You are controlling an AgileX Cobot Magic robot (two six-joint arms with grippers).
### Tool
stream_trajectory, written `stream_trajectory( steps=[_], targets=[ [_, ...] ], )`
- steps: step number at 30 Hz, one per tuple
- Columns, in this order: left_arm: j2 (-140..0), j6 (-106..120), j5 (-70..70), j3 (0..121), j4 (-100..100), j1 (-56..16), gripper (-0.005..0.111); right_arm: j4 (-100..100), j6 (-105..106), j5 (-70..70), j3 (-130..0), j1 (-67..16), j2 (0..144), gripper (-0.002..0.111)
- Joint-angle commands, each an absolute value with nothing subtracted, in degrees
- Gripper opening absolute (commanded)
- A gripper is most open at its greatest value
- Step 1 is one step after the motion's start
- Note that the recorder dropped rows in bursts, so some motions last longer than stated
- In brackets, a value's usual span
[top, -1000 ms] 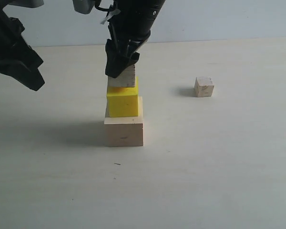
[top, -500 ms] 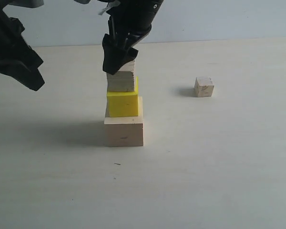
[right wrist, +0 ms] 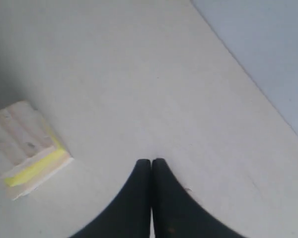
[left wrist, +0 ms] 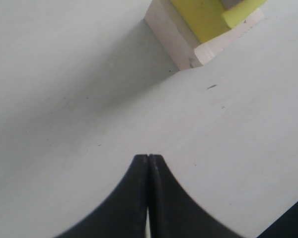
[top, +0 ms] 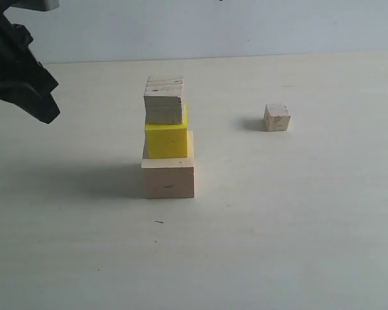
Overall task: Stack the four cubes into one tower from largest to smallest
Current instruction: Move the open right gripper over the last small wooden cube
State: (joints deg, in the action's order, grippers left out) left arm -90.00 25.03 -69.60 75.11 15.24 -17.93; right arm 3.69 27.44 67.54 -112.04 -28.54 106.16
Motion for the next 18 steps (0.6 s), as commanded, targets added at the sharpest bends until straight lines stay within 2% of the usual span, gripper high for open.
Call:
stream_trajectory(
  steps=[1,4,15,18],
  targets=[
    [-89.3,25.3,-69.8,75.2,15.4,-18.0,0.0,7.0,20.7,66.0,-112.3,-20.9,107.1,0.0],
    [-89.3,25.3,-69.5,75.2,15.5,-18.0,0.0,4.9,10.0,66.2,-112.2,-17.8,110.1,0.0],
    [-89.3,25.3,-68.4,75.2,15.9,-18.0,0.0,-2.0,1.6,63.5,-109.5,-17.5,121.5,0.0],
    [-89.3,25.3,-68.4,75.2,16.1,-18.0,0.0,-2.0,1.6,62.9,-109.5,-17.5,124.1,0.008]
  ],
)
